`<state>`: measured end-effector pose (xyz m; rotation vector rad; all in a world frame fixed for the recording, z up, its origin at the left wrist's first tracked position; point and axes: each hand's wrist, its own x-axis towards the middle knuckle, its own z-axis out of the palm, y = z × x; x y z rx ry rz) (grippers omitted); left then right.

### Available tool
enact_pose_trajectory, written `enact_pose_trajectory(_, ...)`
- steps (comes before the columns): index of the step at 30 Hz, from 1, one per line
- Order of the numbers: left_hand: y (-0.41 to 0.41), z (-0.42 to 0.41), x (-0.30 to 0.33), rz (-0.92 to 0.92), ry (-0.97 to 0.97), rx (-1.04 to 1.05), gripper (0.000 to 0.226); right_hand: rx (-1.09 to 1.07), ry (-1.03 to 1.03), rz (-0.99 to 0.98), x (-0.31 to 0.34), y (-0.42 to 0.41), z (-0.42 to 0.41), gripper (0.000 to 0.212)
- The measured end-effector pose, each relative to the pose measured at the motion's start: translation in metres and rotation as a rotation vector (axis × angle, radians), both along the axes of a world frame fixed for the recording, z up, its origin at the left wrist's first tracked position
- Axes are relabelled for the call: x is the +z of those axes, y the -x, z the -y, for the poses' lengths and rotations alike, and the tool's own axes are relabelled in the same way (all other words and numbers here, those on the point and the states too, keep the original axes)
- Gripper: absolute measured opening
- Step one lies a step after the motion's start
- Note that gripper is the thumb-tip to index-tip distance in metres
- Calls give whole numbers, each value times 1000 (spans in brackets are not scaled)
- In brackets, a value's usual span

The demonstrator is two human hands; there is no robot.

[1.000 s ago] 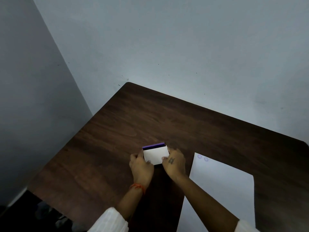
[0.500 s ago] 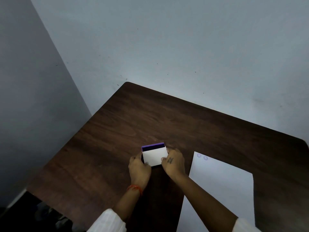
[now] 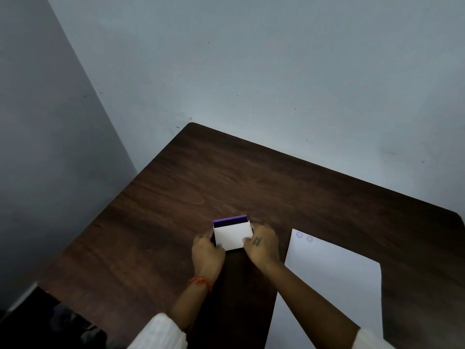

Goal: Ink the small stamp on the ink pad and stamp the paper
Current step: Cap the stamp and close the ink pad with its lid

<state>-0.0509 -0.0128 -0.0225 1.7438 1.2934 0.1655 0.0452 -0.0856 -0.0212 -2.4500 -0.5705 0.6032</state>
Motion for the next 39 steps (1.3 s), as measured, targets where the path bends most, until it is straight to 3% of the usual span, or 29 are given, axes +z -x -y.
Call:
enact_pose_trajectory(24,2,-14,-2,36,147,92,39,58,17,-7,0,-8,1,36)
enact_pose_trajectory(39,0,-23,-6,52,118,149,33,101,53,-8,2,-19,-4,51)
